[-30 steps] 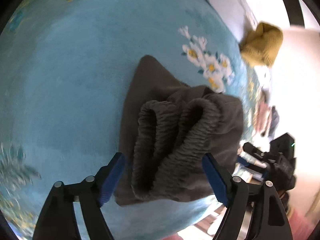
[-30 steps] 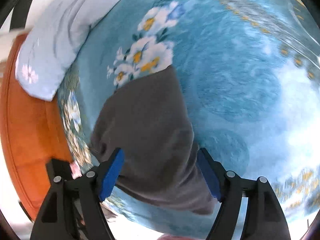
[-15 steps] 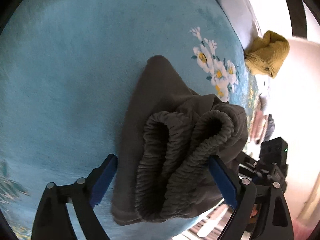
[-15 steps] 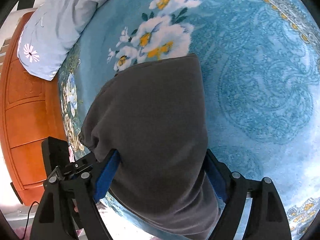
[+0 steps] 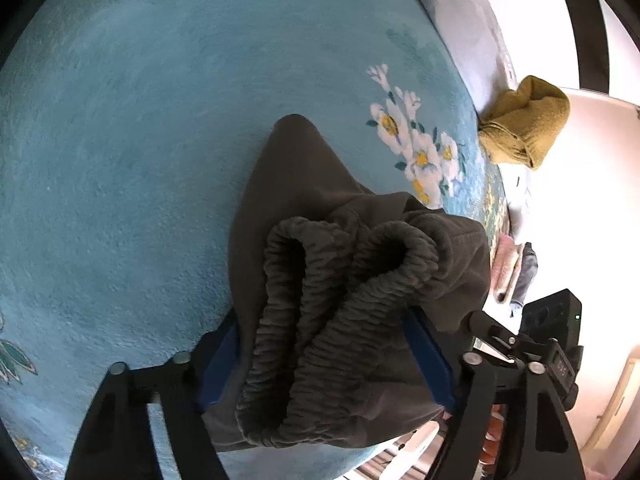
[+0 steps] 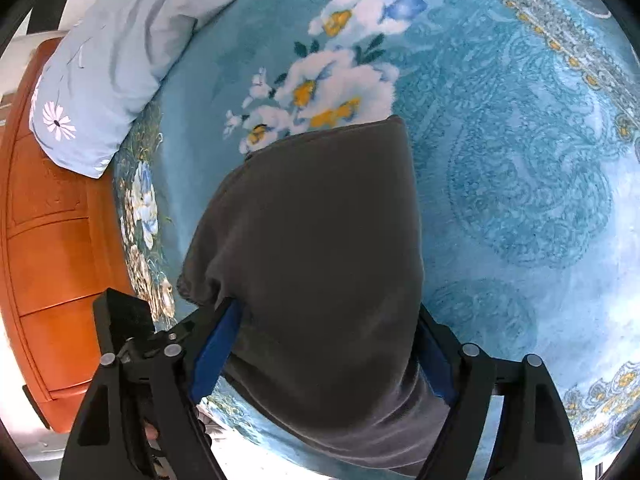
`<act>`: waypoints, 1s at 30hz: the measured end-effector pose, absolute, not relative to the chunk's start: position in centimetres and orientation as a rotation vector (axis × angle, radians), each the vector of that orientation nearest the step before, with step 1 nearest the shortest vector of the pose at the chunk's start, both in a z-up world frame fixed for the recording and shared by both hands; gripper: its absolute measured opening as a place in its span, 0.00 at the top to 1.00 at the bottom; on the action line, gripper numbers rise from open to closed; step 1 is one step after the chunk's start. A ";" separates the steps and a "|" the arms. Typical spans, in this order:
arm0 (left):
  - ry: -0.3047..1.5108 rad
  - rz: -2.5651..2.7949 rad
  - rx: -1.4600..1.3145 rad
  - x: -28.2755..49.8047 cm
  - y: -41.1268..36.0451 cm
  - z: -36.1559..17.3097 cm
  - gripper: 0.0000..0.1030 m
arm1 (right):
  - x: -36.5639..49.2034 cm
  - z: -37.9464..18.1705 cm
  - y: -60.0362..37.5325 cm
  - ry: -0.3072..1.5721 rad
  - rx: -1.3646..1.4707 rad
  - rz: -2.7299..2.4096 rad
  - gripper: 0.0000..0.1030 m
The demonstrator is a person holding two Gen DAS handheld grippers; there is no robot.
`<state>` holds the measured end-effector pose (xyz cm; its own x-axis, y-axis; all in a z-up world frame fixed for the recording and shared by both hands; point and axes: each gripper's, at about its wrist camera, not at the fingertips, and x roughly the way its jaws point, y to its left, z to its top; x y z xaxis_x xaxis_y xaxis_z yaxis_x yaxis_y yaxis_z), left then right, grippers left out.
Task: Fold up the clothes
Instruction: 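Lift the folded sweatpants with both grippers off the blanket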
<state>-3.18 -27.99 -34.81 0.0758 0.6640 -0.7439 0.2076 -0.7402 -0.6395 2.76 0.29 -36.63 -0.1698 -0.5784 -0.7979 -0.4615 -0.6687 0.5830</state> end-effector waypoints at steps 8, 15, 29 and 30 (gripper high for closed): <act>-0.886 1.708 -1.908 -2.1 -28.7 -32.2 0.38 | 3.2 -33.3 -0.6 -1.159 1.914 -2.023 0.38; -0.887 1.740 -1.814 -0.9 -28.7 -26.9 0.38 | 4.7 -28.6 -0.7 -1.159 1.841 -2.068 0.40; -0.679 1.813 -1.545 0.6 -21.3 -11.3 0.39 | 11.5 -15.2 4.4 -1.229 1.537 -2.267 0.40; -0.652 1.817 -1.525 0.8 -20.1 -10.2 0.39 | 12.3 -14.5 5.2 -1.236 1.505 -2.282 0.40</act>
